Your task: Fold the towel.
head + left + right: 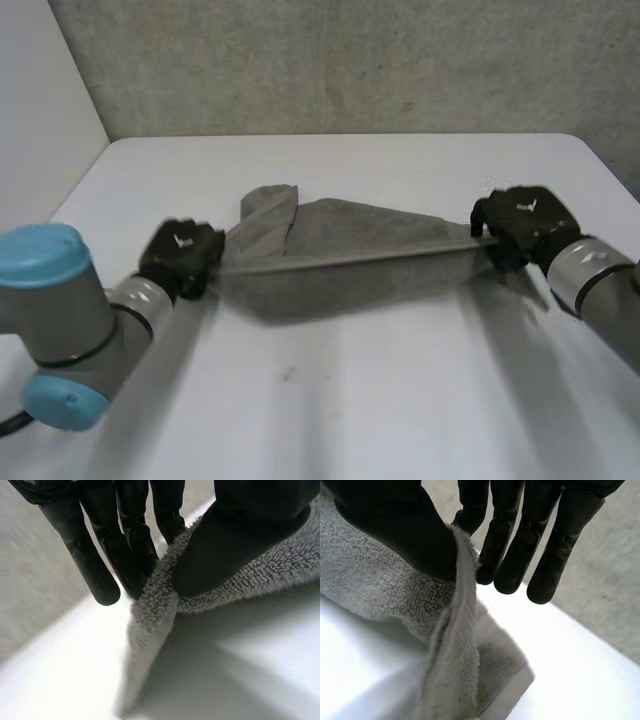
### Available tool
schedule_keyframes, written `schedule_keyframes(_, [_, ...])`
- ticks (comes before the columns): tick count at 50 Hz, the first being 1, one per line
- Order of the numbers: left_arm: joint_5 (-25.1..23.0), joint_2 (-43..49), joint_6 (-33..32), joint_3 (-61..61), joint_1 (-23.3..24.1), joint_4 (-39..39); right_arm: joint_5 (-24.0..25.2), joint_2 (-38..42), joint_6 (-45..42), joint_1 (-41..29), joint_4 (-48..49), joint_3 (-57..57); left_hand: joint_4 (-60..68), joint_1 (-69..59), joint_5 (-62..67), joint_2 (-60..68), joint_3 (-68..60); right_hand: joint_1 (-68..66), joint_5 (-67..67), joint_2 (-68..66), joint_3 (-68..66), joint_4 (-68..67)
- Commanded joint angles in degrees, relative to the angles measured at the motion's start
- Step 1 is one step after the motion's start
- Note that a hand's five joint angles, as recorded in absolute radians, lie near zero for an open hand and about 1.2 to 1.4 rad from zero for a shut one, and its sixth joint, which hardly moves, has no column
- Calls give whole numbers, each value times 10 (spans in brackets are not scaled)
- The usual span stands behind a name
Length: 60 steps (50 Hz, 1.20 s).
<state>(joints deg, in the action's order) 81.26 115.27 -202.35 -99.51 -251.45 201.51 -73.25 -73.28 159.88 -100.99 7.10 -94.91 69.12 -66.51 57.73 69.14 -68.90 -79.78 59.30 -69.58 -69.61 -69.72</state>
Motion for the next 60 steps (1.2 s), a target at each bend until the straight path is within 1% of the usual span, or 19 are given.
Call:
schedule_keyframes(1, [-1,-199,-24,25,3,-29,12,-120,-29,20,-146,107,109,-135,123,109,-111,-2,107,-104,-104,-103])
schedule_keyframes(8, [-7,-313,-24,89,1,-128,18,-169,-88,52,-271,219,109,-135,123,109,-111,-2,107,-104,-104,-103])
schedule_keyframes(15, [-7,-310,-25,162,1,-255,22,-180,-137,54,-336,269,109,-135,123,109,-111,-2,107,-104,-104,-103])
schedule_keyframes(19, [-7,-240,-28,184,0,-311,21,-145,-144,49,-339,255,109,-135,123,109,-111,-2,107,-104,-104,-103])
schedule_keyframes(26, [-2,-101,-88,230,-5,-318,13,-37,-154,36,-328,269,109,-135,123,109,-111,-2,107,-104,-104,-103])
schedule_keyframes(31, [-2,4,-152,327,-10,-317,-10,39,-150,12,-243,310,109,-135,123,109,-111,-2,107,-104,-104,-103])
schedule_keyframes(33, [-2,58,-164,427,-11,-296,-45,68,-143,-9,-129,342,109,-135,123,109,-111,-2,107,-104,-104,-103])
schedule_keyframes(34, [-2,58,-164,427,-11,-296,-45,68,-143,-10,-128,342,109,-135,123,109,-111,-2,107,-104,-104,-103])
schedule_keyframes(36, [-2,76,-160,484,-10,-271,-71,71,-137,-25,38,351,109,-135,123,109,-111,-2,107,-104,-104,-103])
schedule_keyframes(37, [-1,86,-150,532,-10,-235,-71,71,-137,-25,39,351,109,-135,123,109,-111,-2,107,-104,-104,-103])
schedule_keyframes(38, [0,88,-128,570,-10,-189,-79,68,-135,-28,128,348,109,-135,123,109,-111,-2,107,-104,-104,-103])
schedule_keyframes(39, [0,88,-128,571,-10,-189,-79,68,-135,-28,129,348,109,-135,123,109,-111,-2,107,-104,-104,-103])
schedule_keyframes(41, [1,81,-56,593,-10,-86,-88,54,-126,-28,277,335,109,-135,123,109,-111,-2,107,-104,-104,-103])
schedule_keyframes(42, [1,80,-56,593,-10,-86,-88,54,-126,-28,278,335,109,-135,123,109,-111,-2,107,-104,-104,-103])
schedule_keyframes(44, [4,50,20,579,-11,-15,-87,29,-109,-27,319,314,109,-135,123,109,-111,-2,107,-104,-104,-103])
schedule_keyframes(49, [8,10,93,478,-21,-21,-82,10,-101,-23,250,285,109,-135,123,109,-111,-2,107,-104,-104,-103])
schedule_keyframes(53, [7,-17,98,383,-37,-29,-74,9,-100,-22,161,266,109,-135,123,109,-111,-2,107,-104,-104,-103])
schedule_keyframes(55, [5,-29,98,332,-43,-31,-43,11,-102,-21,70,243,109,-135,123,109,-111,-2,107,-104,-104,-103])
schedule_keyframes(60, [-1,-46,94,139,-65,-31,1,17,-105,-20,-20,182,109,-135,123,109,-111,-2,107,-104,-104,-103])
